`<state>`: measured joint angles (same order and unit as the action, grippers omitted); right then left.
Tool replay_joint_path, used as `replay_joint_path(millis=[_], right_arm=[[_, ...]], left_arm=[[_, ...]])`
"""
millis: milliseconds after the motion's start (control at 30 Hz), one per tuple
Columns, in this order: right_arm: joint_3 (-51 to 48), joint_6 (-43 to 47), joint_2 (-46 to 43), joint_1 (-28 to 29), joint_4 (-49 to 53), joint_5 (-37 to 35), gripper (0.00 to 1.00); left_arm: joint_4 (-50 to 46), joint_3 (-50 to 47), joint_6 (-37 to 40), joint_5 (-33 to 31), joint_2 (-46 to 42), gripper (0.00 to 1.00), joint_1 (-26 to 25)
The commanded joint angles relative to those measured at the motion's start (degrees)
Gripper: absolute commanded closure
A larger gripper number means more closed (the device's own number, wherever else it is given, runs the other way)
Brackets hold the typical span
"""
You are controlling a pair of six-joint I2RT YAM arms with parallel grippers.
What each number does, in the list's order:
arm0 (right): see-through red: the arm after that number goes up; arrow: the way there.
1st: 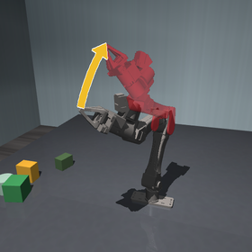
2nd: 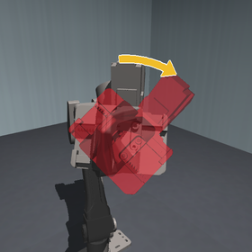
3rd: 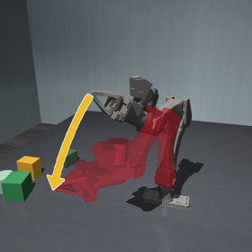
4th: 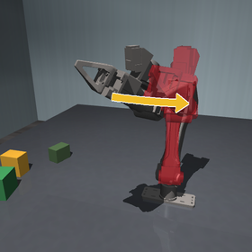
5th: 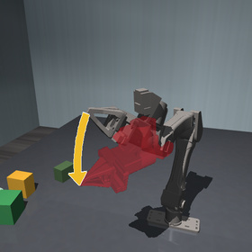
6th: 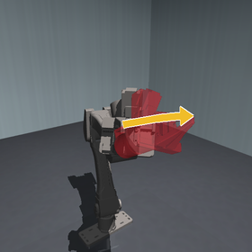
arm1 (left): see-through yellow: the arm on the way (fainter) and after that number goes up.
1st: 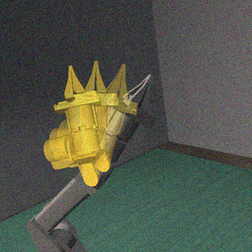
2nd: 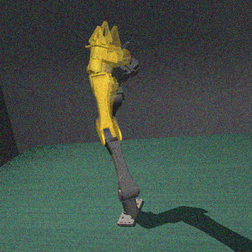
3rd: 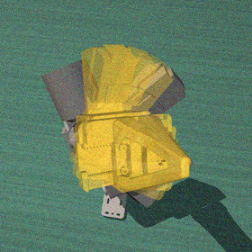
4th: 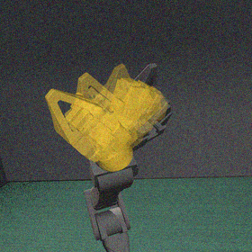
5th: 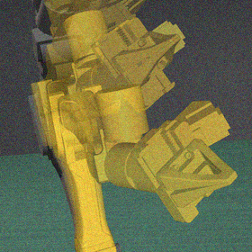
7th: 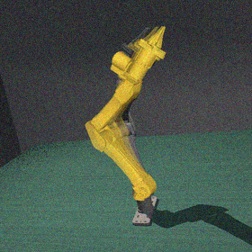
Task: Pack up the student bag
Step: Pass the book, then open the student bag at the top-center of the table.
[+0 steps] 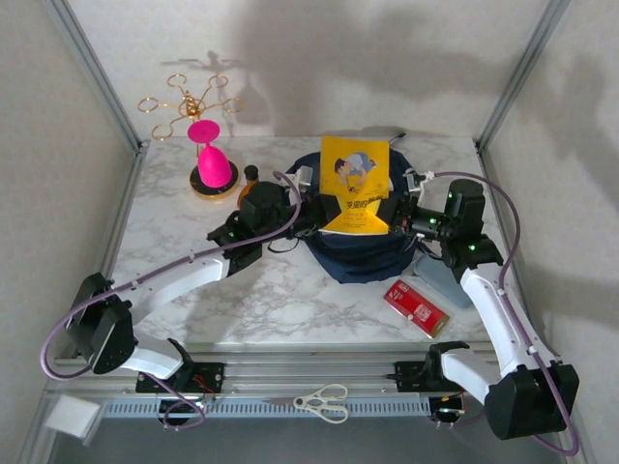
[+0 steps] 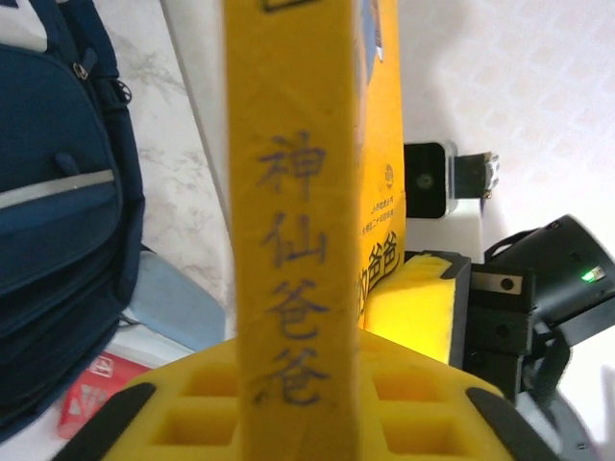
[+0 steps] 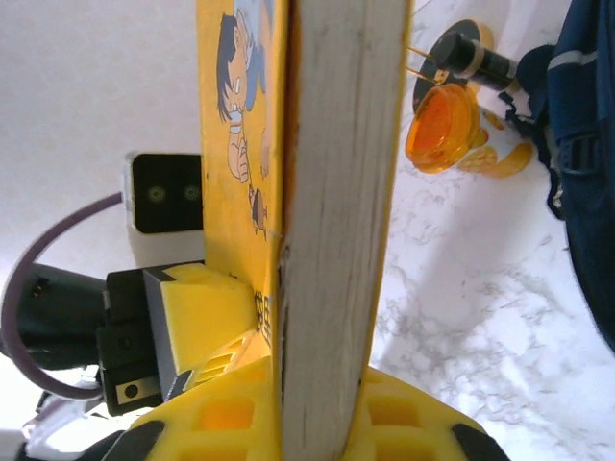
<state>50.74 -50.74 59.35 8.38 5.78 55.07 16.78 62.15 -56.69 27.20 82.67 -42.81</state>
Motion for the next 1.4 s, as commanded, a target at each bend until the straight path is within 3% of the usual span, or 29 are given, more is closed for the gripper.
replay_joint_path(millis=[0,67,167,467,633,767,1000,1200,1367], right_arm=[[3.7,4.6,-0.7,-3.1,5.2,-3.3,1.0],[5.3,7.5,-0.6,-7.0,10.3,-6.3,1.0],[7.1,11.2,-0.6,-13.1,16.9,-12.9,1.0],[8.0,14.1,0.6,-26.4,21.8,-19.1,1.0],[7.6,14.8,1.5,-29.8,22.4,-20.8,1.0],[7.1,15.1,2.1,-31.8,22.2,-20.0,1.0],[5.5,15.4,2.4,-33.4,20.8,-17.9,1.0],[4.1,16.0,2.2,-34.0,20.3,-17.1,1.0],[3.9,17.2,2.1,-34.4,21.3,-17.9,1.0]], left_arm=[[-7.4,5.5,9.8,-1.5,1.4,0.57,-0.3],[-17.2,9.0,20.5,-6.7,2.4,0.47,-0.8],[-23.9,10.7,32.1,-11.8,3.8,0.39,-2.1],[-32.1,19.9,55.5,-13.5,19.6,0.4,-7.7],[-34.2,27.5,60.1,-6.6,29.5,0.48,-10.3],[-37.1,32.8,62.6,-8.1,35.4,0.51,-13.0],[-37.5,40.1,61.5,-11.6,42.8,0.55,-13.2],[-38.1,44.5,60.9,-12.2,45.6,0.68,-12.6],[-37.4,45.9,60.1,-13.7,46.2,0.89,-12.2]])
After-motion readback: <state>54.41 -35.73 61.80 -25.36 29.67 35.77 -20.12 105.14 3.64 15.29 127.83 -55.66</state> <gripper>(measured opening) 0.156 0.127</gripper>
